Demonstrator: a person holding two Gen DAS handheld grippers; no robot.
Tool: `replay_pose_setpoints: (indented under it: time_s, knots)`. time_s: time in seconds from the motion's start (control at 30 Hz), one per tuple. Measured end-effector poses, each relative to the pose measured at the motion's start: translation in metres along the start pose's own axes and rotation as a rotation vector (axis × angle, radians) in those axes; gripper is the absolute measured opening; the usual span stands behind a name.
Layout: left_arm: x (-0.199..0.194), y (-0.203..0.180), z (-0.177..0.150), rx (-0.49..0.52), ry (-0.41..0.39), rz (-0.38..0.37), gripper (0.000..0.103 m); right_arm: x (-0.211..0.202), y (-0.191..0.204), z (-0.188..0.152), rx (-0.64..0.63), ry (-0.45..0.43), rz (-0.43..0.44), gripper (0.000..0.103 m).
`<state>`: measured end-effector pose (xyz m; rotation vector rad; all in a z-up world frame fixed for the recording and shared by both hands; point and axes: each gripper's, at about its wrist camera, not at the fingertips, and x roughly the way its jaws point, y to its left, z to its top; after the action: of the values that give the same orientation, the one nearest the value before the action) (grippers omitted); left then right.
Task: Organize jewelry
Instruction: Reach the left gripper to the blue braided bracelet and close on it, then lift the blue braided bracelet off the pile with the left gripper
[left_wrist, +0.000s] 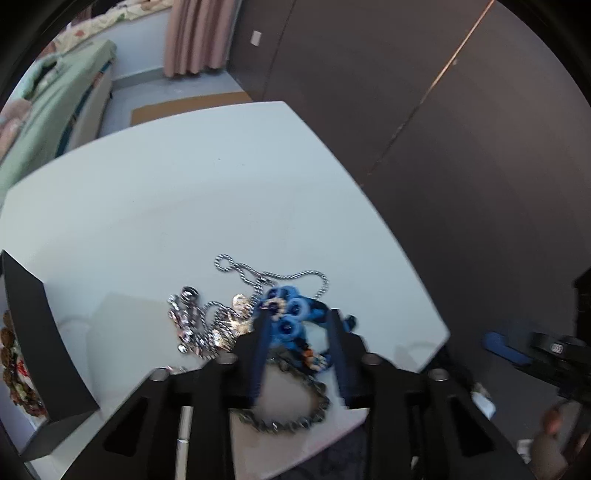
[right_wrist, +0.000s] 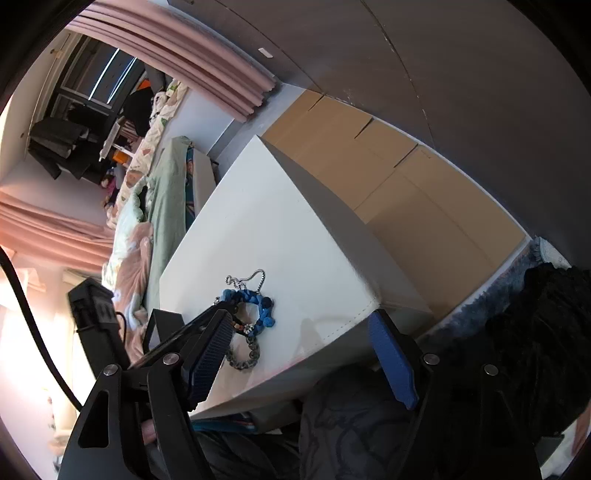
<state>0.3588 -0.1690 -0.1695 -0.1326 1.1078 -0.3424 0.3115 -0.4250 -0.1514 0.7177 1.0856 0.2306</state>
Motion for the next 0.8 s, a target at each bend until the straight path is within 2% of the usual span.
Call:
replay_pose_setpoints:
  time_s: [0.03,0.13,0.17,0.43,0.63,0.7,0.73,0.8]
  knots:
    - [0.001,0.001,0.0,0.003,-0.002,0.009,0.016,0.001,0.0,0.0,-0.002,0.002,0.002,0.077]
    - [-0.008,0.003,0.0,-0.001,-0.029,0.003,0.007,0.0,0.003,-0.001,-0.011,0.002,-0.005,0.077]
    - [-0.01,0.003,0.0,0.001,-0.038,0.005,0.0,0.0,0.004,-0.001,-0.016,0.003,-0.005,0.077]
    - [-0.052,0.023,0.001,-0.038,-0.12,-0.034,0.0,0.018,0.027,-0.007,-0.063,0.039,-0.001,0.077]
    - [-0.044,0.026,0.012,-0.078,-0.077,-0.095,0.0,0.025,0.033,-0.009,-0.067,0.053,-0.012,0.077]
    - [-0.035,0.023,0.014,-0.081,-0.037,-0.071,0.0,0.021,0.03,-0.008,-0.064,0.042,-0.02,0.077]
    - [-0.032,0.022,0.013,-0.081,-0.024,-0.056,0.002,0.019,0.026,-0.008,-0.059,0.037,-0.027,0.077]
    - [-0.03,0.021,0.011,-0.083,-0.018,-0.052,0.013,0.015,0.018,-0.007,-0.043,0.03,-0.038,0.077]
